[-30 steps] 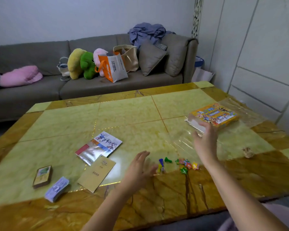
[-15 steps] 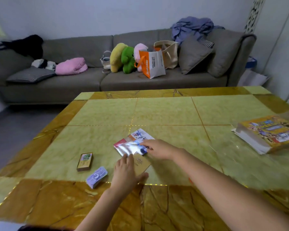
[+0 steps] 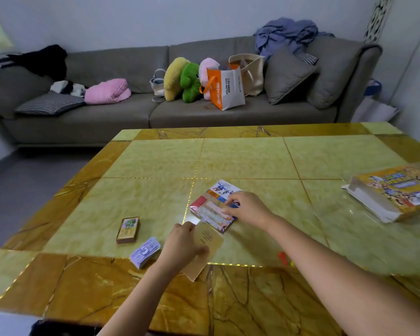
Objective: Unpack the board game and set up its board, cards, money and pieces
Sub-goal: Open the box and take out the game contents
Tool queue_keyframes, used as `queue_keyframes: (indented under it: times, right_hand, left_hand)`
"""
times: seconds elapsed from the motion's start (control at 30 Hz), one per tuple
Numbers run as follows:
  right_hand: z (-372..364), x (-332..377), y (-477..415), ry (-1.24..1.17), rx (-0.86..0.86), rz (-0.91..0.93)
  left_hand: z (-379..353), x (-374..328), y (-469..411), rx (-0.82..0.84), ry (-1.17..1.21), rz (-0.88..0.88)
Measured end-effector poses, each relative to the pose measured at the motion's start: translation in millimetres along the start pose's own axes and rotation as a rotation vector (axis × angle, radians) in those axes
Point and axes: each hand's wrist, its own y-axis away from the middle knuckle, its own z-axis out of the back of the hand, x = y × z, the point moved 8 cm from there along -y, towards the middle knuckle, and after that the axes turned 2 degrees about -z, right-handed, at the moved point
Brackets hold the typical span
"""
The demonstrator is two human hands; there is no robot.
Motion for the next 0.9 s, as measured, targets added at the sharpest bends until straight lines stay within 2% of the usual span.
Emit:
queue_keyframes:
  times: [0.07, 0.13, 0.2, 0.27, 0.33, 0.43, 0.5, 0.57, 0.63, 0.73, 0.8, 0.9]
  right_hand:
    - [-6, 6, 10, -0.25, 0.169, -0.021]
    - [-9, 10, 20, -0.392, 0.326, -0.046]
    - [2, 8, 24, -0.425, 0.337, -0.033]
    - [30, -1, 23, -0.454, 0.2, -0.038]
    - [70, -26, 20, -0.493, -0.051, -0.116]
    - [132, -86, 24, -0.535, -0.449, -0.337]
    - [161, -124, 28, -0.416, -0.569, -0.457]
    - [183, -149, 34, -0.296, -0.611, -0.537]
    - [199, -170, 41, -0.272, -0.634, -0.59]
    - [209, -180, 47, -0.213, -0.633, -0.648]
    - [212, -169, 47, -0.133, -0.654, -0.613]
    - [201, -138, 43, -0.044, -0.655, -0.454]
  left_hand:
    - [7, -11, -3, -0.037, 0.152, -0.099]
    - [16, -28, -7, -0.073, 0.253, -0.201]
    - [23, -46, -14, -0.104, 0.36, -0.249]
    - [26, -62, -23, -0.151, 0.467, -0.247]
    - [21, -70, -36, -0.198, 0.502, -0.206]
    - [0, -75, -54, -0.154, 0.299, -0.154]
    - [-23, -75, -65, -0.051, 0.059, -0.12]
    - [-44, -66, -74, 0.043, -0.166, -0.062]
    - [-58, -56, -81, 0.087, -0.236, 0.001]
    - [-53, -54, -85, 0.0, -0.275, 0.004]
    - [-45, -60, -87, -0.057, -0.332, -0.029]
    - [-42, -66, -87, -0.034, -0.347, -0.08]
